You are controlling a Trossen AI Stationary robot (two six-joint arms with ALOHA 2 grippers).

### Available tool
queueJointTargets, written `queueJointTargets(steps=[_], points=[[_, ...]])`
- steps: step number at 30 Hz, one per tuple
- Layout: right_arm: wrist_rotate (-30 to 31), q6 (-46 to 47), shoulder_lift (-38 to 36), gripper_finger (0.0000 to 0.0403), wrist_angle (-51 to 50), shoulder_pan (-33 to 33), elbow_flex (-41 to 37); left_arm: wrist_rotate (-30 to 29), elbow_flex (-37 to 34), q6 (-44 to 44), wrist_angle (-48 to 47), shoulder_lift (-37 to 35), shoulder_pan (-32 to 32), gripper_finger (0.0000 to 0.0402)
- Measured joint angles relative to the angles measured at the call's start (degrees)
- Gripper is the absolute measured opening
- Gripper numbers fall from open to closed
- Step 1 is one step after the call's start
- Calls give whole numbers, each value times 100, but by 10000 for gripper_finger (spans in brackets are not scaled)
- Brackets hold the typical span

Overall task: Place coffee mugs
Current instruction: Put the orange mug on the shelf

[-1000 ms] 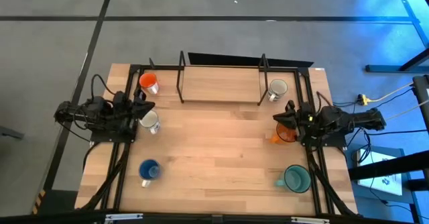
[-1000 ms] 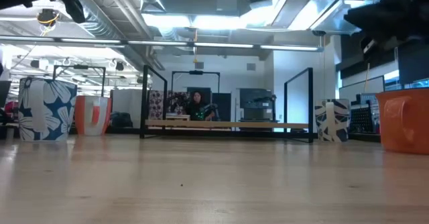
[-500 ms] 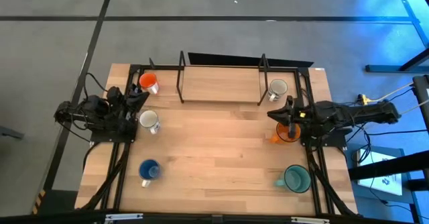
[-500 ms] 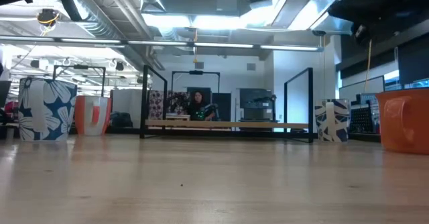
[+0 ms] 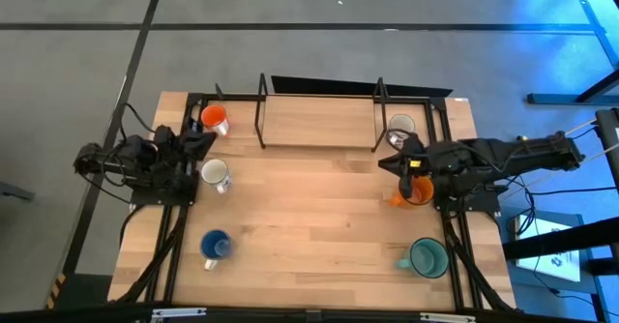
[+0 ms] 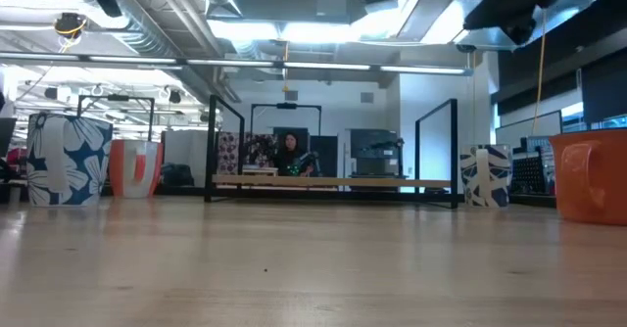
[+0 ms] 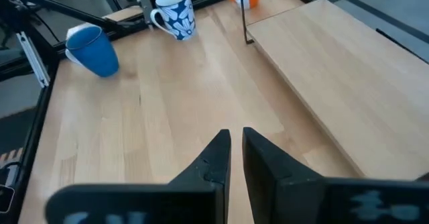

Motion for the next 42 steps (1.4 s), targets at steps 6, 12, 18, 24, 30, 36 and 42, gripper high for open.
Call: queueJointTargets(steps=[6,12,18,24,30,36,42], points=[[-2,285,302,28,267,0,299,-22,248,214,-6,562,0,20],[0,297,329,28,726,0,306,-104,499,461,8,1082,0,20],[-68,577,457,28,790,0,508,-148,602,472,15,1410,24,20],[-99,624,1125,28,-699,-2,1361,-159,600,459,-11,1573,253,20],[-551,1528,1757,28,-2276,-2,1909,-159,601,418,-13,1609,457,20],[-1048,2792,1959,31,-3214,0,1912,-157,601,408,-2,1607,571,20],[-1592,3575,1970,93,-3704,4,1910,-116,600,303,-4,1613,575,20]])
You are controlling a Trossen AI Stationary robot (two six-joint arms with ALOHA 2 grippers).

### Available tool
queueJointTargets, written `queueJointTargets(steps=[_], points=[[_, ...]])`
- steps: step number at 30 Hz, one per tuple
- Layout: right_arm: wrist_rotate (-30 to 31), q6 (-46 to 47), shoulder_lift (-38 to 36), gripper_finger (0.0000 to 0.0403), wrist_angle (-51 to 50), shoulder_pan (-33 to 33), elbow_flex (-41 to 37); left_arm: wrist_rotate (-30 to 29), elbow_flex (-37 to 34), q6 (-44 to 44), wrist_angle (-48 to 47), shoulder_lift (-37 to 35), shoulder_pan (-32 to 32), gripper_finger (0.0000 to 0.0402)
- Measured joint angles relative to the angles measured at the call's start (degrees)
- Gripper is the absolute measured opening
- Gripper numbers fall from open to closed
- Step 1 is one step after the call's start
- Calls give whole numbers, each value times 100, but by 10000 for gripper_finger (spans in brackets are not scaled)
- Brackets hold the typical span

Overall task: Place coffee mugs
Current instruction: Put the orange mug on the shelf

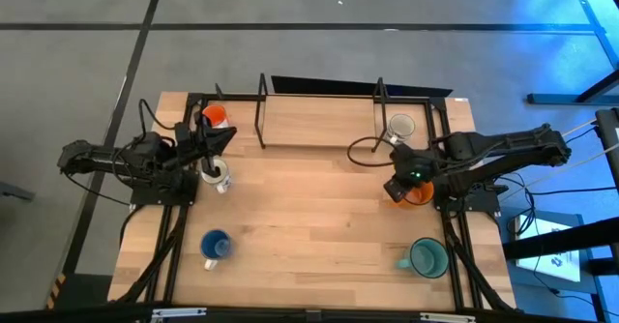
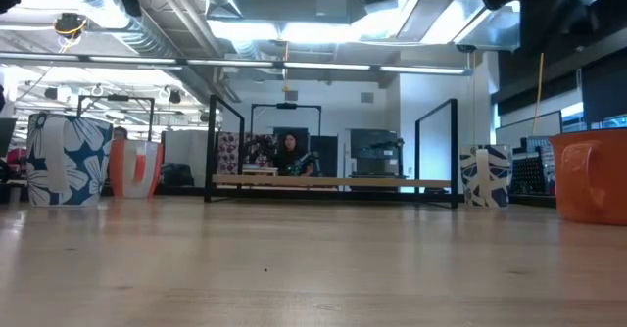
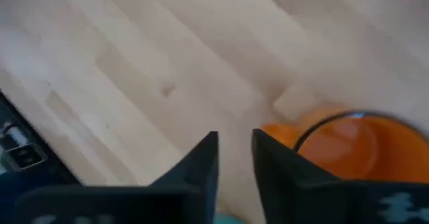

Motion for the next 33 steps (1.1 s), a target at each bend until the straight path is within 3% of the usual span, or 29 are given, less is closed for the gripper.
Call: queueJointTargets(steps=[6,11,22,27,33], points=[[-67,349,34,181,-558,-2,-226,169,0,-308,2,0,0,20],[-67,796,31,217,-447,-3,-832,165,0,-318,2,0,0,20],[78,1783,201,219,135,-7,-1685,117,-2,-338,-37,0,0,20],[106,2108,291,195,645,-20,-1933,121,-4,-348,-34,33,0,20],[378,2092,469,153,509,-292,-2009,123,-4,-346,-34,31,0,20]])
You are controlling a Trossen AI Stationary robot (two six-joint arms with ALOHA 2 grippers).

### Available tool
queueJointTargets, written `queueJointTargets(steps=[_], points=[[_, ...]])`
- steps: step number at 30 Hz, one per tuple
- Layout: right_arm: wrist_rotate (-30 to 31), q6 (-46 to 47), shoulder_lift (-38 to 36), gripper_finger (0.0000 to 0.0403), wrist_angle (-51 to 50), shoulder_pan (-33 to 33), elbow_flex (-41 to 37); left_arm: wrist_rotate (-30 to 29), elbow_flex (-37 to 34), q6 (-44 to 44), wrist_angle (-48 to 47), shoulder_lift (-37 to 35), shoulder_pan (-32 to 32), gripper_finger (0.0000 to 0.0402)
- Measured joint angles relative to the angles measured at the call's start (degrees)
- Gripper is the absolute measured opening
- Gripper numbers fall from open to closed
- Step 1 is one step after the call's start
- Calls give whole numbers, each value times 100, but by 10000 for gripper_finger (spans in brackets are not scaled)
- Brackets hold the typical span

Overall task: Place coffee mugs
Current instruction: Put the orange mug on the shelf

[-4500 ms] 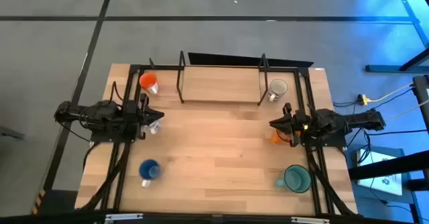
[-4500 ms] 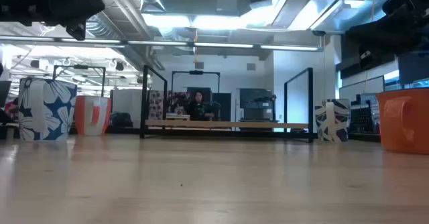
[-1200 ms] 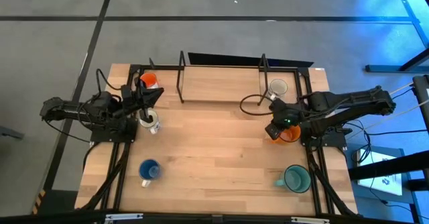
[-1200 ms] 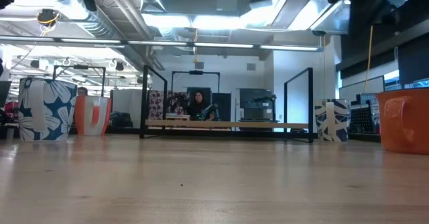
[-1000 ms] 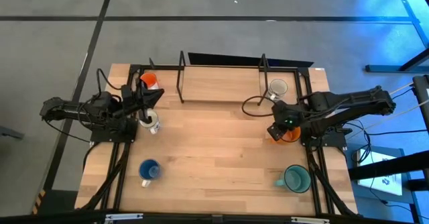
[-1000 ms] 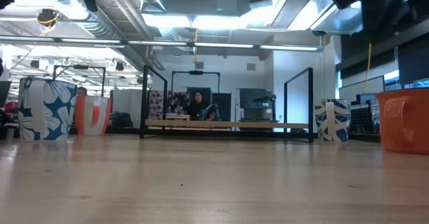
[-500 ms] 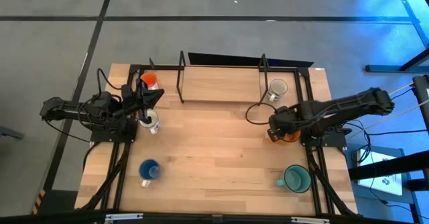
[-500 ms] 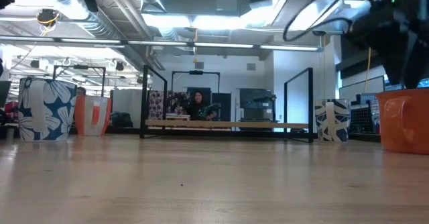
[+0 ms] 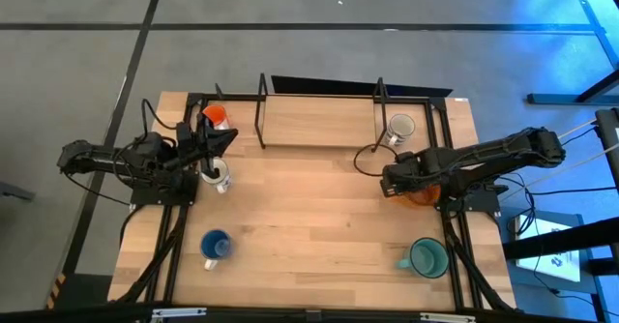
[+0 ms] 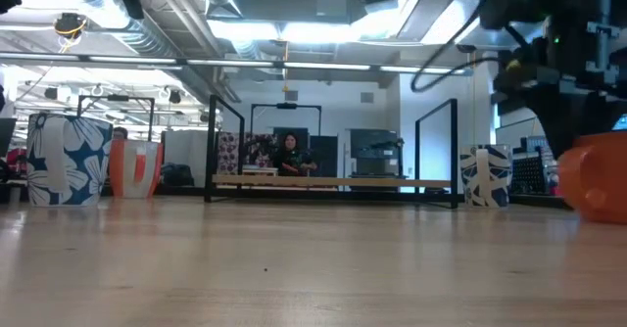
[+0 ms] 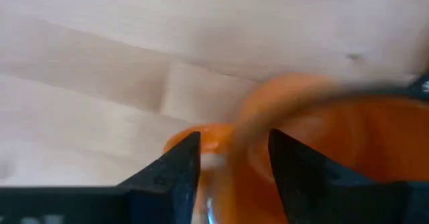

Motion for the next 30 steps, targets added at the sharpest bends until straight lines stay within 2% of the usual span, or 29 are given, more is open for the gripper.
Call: queueJointTargets(steps=[9,18,30], points=[[-120,-333,464,82,-36,-16,18,52,0,-9,-1,-2,0,20],[-169,-594,504,13,8,-16,26,44,0,-3,-3,-2,0,20],[-162,-768,506,23,156,-16,76,-101,0,4,-3,-2,-2,20]])
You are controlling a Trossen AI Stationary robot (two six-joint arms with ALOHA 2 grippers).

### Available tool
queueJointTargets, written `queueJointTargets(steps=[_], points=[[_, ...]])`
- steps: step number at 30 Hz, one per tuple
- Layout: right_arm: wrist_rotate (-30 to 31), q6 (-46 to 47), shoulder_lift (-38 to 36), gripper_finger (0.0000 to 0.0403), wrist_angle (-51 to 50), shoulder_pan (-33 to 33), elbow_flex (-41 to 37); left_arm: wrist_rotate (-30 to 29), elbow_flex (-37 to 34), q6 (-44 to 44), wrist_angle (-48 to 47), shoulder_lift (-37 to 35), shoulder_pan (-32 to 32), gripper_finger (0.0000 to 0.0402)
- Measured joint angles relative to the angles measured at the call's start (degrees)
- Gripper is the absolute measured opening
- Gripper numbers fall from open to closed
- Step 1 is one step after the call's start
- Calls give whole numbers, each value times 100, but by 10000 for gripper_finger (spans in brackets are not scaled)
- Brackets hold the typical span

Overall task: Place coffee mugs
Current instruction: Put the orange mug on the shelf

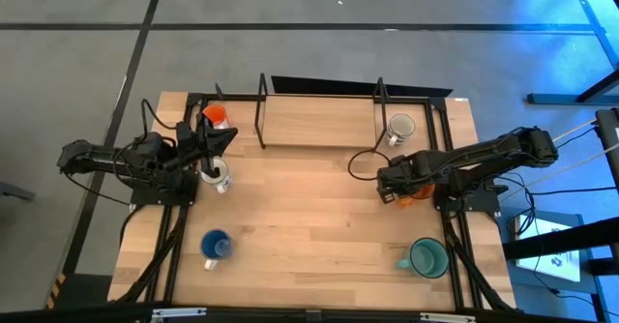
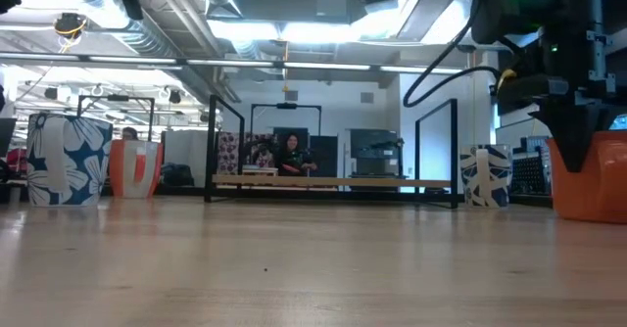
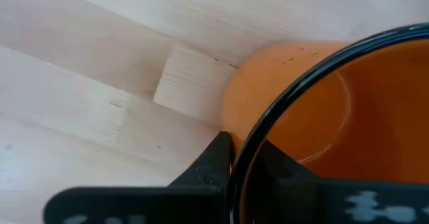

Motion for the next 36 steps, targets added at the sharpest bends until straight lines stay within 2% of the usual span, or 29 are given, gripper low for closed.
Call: queueJointTargets(steps=[7,15,19,23,29,36], points=[[35,-19,7,30,32,0,21,-11,0,-1,0,0,2,20],[435,1,7,122,75,0,23,-12,0,0,0,0,2,20],[617,-18,7,139,111,0,23,-12,0,0,0,0,2,20],[674,-235,7,106,105,0,23,-15,0,2,0,0,2,20],[883,-550,7,15,106,7,20,-15,0,-2,0,0,0,20],[665,-1049,9,12,174,9,21,-14,0,0,-10,41,0,20]])
